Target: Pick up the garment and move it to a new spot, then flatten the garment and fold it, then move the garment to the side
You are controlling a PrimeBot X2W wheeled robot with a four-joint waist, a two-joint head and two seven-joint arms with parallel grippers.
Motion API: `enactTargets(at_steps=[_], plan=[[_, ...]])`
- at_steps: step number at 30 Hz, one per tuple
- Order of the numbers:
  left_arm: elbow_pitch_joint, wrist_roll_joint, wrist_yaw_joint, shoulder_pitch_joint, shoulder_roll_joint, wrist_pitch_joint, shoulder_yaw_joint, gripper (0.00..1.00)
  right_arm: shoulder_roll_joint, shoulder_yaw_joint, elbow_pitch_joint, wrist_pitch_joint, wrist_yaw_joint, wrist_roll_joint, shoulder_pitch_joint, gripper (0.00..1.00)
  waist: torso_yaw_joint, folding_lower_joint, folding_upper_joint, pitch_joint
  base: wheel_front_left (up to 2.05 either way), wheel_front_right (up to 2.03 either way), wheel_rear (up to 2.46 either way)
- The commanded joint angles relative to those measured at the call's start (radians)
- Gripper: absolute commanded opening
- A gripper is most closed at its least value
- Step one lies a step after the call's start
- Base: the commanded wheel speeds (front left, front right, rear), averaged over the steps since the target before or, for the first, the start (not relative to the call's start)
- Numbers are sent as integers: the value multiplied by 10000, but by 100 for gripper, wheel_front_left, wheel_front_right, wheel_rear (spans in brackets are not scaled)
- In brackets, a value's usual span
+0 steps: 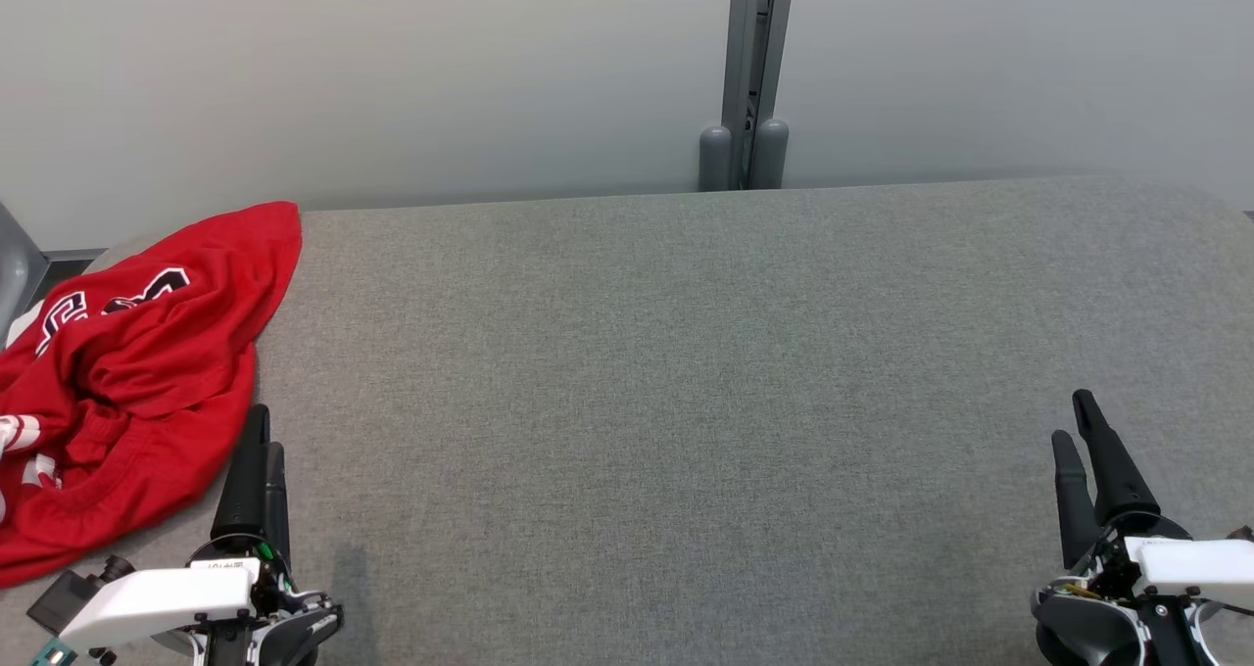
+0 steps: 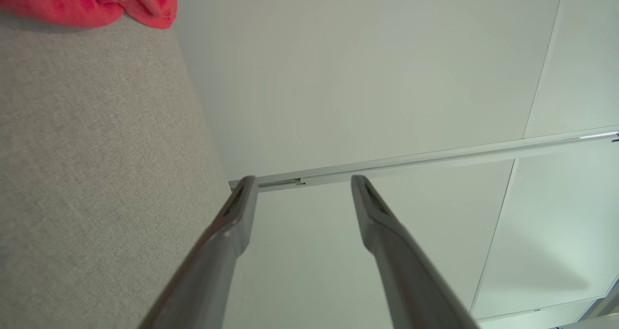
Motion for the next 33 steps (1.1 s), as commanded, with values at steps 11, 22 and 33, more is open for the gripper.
enactTargets(at_steps=[11,22,33], plan=[[-448,2029,-21,-351,112,-506,52,100,-113,402,-653,-536,15,-2244,-352,100,20,0,0,-10,0,0,0],[-621,4611,-25,-219,108,-914,-74,100,-129,865,-1184,-951,16,-4771,-373,100,28,0,0,-36,0,0,0],[-734,7527,505,-77,121,-1316,-262,100,-161,1436,-1277,-1343,18,-8078,-325,100,30,0,0,-104,0,0,0]])
